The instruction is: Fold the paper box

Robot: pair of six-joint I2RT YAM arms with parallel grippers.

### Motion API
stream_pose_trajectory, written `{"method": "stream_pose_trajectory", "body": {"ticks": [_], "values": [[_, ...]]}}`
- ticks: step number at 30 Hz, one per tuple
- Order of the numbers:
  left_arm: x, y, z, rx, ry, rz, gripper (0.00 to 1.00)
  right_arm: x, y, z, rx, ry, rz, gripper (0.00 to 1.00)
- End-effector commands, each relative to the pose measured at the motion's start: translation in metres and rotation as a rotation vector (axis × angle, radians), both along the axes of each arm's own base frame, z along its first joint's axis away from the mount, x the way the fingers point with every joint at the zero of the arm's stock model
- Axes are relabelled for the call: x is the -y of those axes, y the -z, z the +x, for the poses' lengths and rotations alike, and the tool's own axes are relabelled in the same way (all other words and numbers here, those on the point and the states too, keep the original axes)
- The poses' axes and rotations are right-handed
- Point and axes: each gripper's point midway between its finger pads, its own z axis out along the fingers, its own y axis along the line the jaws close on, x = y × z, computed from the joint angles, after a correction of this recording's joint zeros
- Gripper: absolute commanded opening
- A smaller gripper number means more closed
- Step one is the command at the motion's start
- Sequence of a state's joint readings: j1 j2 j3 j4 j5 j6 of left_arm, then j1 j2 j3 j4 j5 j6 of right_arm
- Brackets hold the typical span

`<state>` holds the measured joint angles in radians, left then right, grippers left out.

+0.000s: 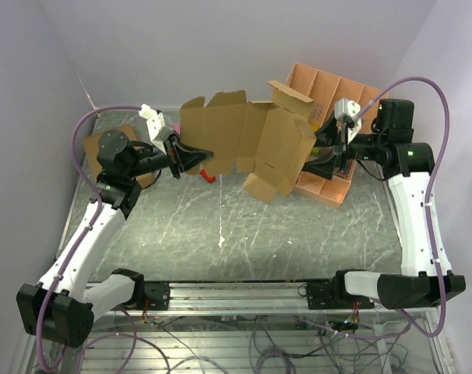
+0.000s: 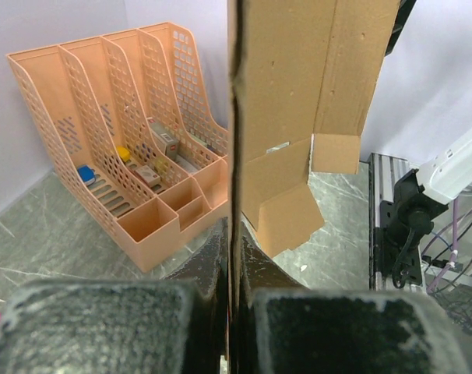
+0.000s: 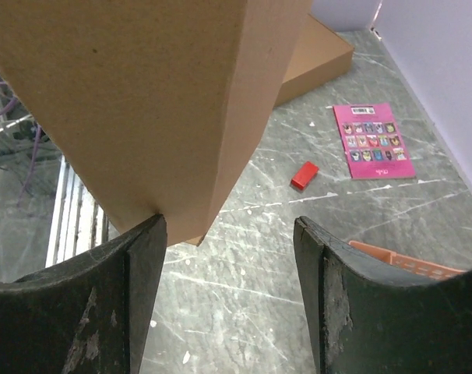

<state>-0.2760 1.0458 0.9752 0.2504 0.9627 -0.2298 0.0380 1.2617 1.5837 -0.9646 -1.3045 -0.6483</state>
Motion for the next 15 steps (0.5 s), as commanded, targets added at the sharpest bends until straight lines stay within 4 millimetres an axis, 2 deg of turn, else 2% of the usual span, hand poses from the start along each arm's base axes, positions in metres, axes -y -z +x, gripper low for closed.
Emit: {"method": "stream_pose_trajectory", "body": {"ticks": [1,6,10,12,15], "values": [[-0.002,-0.024,-0.006,0.069,0.029,-0.020,0.07,-0.009,-0.006,-0.008,0.008,-0.042,0.010,0.67],[-0.001,-0.023,-0.006,0.068,0.032,-0.010,0.07,-0.013,-0.008,-0.013,0.004,-0.058,0.014,0.69],[0.000,-0.025,-0.009,0.069,0.057,-0.024,0.07,-0.016,-0.008,-0.008,-0.016,-0.046,0.026,0.70],[0.000,-0.026,-0.011,0.073,0.063,-0.028,0.07,-0.017,-0.008,-0.004,-0.043,-0.026,0.030,0.70],[0.000,-0.026,-0.015,0.073,0.076,-0.026,0.07,-0.016,-0.007,0.014,-0.055,0.064,0.028,0.70]]}}
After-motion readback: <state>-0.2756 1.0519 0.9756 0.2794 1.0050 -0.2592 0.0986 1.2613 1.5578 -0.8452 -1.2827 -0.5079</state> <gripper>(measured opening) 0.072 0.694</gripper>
